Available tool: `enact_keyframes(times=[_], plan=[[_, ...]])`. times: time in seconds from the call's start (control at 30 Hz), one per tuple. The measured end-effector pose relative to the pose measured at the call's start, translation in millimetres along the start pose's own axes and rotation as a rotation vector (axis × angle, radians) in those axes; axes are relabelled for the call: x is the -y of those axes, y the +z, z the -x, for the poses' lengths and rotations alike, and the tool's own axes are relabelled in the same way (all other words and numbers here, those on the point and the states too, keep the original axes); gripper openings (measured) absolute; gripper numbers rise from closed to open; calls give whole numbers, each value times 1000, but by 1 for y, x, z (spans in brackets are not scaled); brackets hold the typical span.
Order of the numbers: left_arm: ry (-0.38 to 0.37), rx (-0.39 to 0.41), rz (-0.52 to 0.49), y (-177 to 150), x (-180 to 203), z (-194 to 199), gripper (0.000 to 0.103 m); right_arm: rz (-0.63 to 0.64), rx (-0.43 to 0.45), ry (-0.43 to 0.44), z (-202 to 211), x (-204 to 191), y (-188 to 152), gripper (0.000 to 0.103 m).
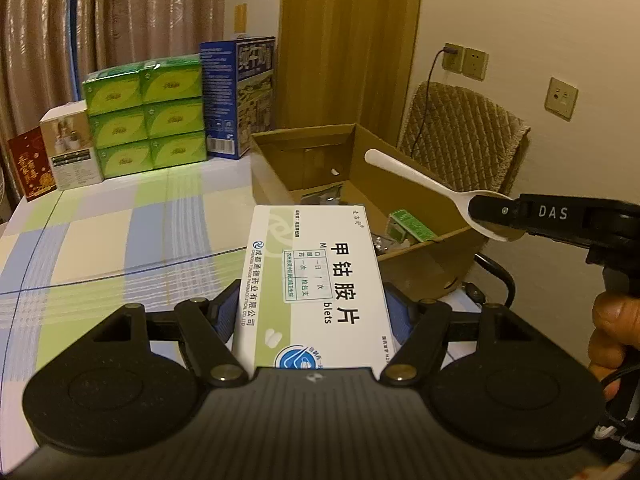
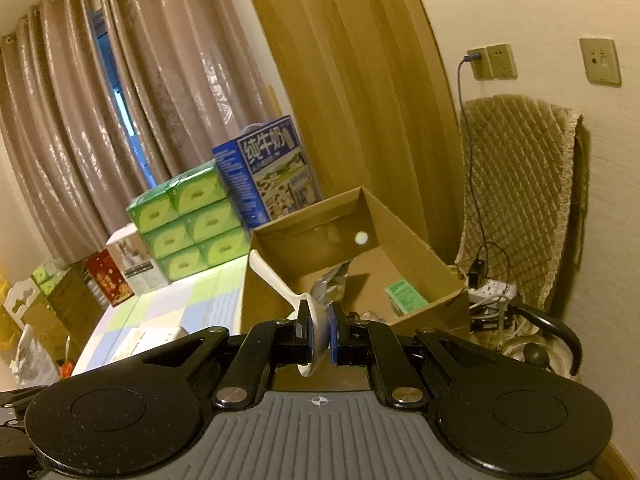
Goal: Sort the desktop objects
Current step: 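Carry the medicine box and spoon over the cardboard box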
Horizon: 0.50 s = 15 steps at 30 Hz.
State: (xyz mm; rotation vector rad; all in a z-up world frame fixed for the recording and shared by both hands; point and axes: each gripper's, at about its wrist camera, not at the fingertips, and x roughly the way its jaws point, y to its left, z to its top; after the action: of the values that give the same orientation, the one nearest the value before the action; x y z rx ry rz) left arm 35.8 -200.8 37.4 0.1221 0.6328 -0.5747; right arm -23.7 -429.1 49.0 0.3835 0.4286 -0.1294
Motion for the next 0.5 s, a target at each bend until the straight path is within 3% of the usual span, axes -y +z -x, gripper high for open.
enact_keyframes(times=[0.5], plan=[[-38, -4, -13, 10, 20, -11, 67, -29, 16, -39, 6, 25, 8, 4]])
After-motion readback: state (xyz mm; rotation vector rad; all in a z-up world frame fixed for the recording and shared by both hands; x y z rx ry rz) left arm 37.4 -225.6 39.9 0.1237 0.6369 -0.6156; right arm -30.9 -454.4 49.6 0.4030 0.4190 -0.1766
